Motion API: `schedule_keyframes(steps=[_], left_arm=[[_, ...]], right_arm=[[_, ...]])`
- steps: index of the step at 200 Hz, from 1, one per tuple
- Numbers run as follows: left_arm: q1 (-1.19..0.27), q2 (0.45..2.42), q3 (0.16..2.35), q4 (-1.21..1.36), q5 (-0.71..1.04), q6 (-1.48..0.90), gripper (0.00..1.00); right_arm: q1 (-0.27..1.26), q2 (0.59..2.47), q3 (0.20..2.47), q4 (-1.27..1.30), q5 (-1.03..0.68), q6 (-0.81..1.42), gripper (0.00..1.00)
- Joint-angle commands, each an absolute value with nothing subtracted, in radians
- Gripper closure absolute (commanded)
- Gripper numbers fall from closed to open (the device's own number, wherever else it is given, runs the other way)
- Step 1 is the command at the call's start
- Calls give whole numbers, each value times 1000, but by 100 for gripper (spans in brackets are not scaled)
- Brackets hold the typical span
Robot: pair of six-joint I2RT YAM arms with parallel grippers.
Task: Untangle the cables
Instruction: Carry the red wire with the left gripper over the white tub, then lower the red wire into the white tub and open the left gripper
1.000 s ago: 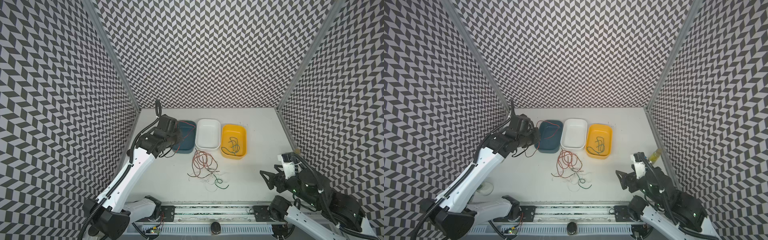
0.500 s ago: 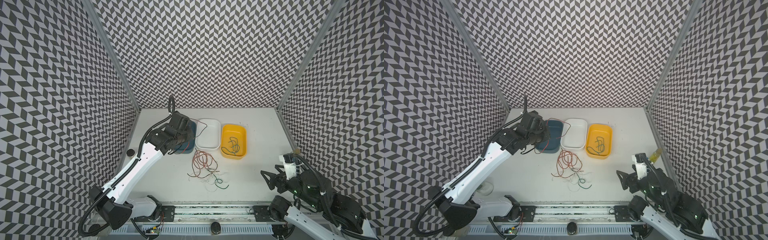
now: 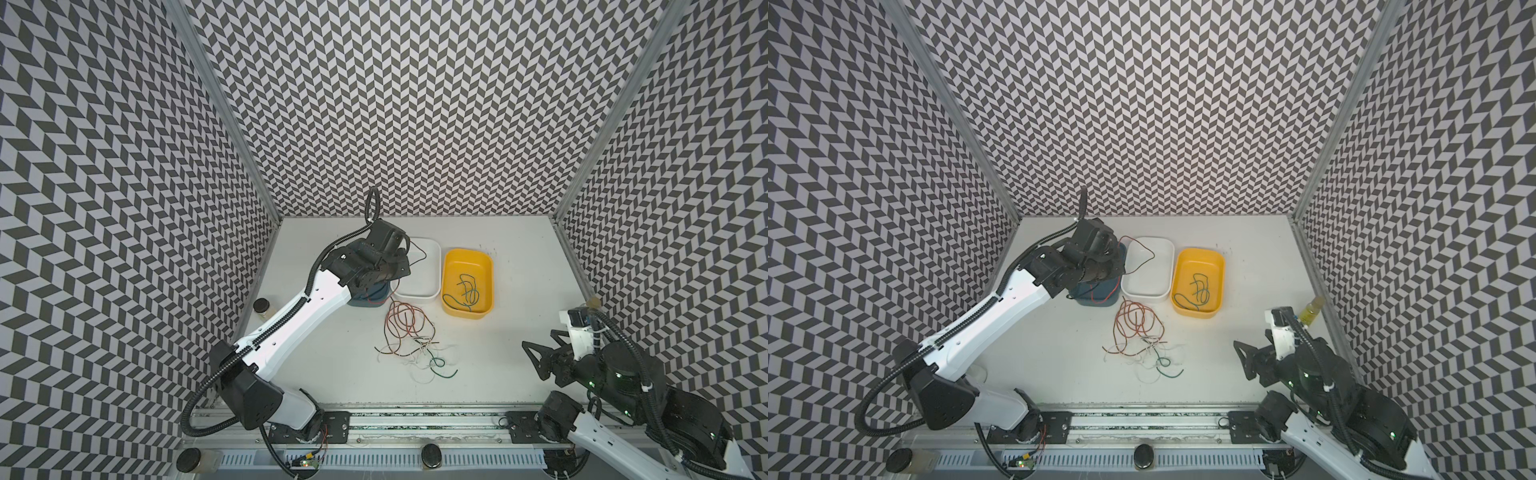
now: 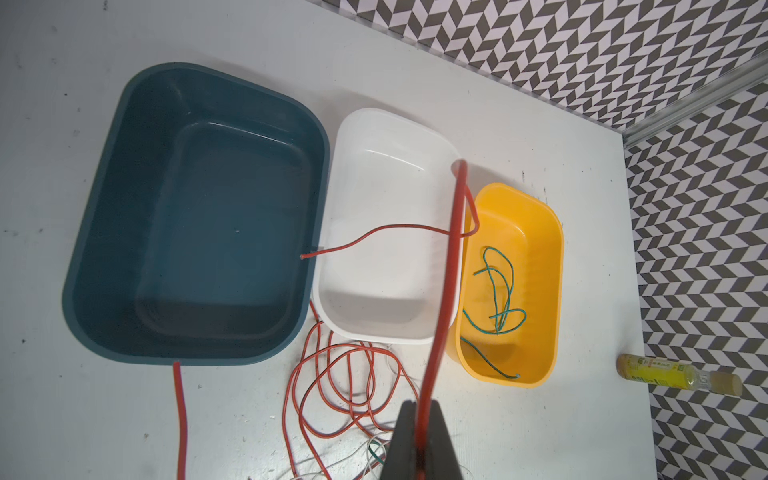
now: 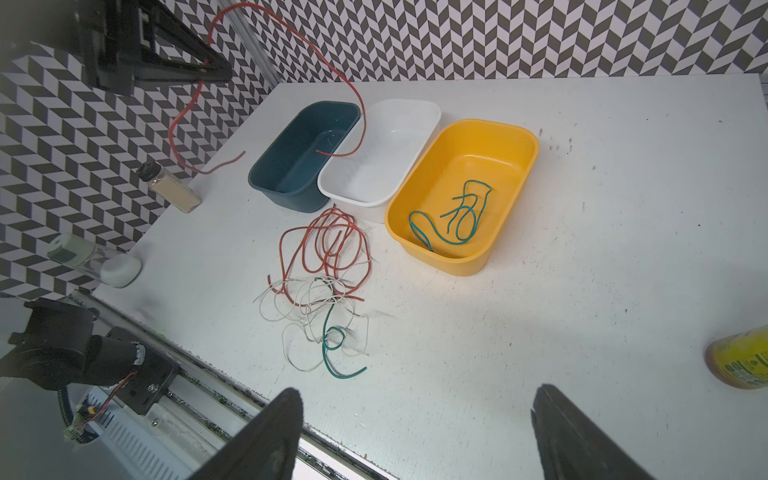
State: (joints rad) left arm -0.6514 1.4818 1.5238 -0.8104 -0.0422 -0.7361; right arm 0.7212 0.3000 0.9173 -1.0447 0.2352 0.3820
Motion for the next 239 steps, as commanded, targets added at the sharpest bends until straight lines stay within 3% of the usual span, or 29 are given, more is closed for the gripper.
schedule_keyframes(steps=[1,239], left_arm=[[-655,1528,1558,-801,-52,-758,100],[-696,1935,1921,-994,-198,-1091,100]], right_arm=[[713,282,909,-1008,245,386,14],[675,282,893,-983,181,360,14]])
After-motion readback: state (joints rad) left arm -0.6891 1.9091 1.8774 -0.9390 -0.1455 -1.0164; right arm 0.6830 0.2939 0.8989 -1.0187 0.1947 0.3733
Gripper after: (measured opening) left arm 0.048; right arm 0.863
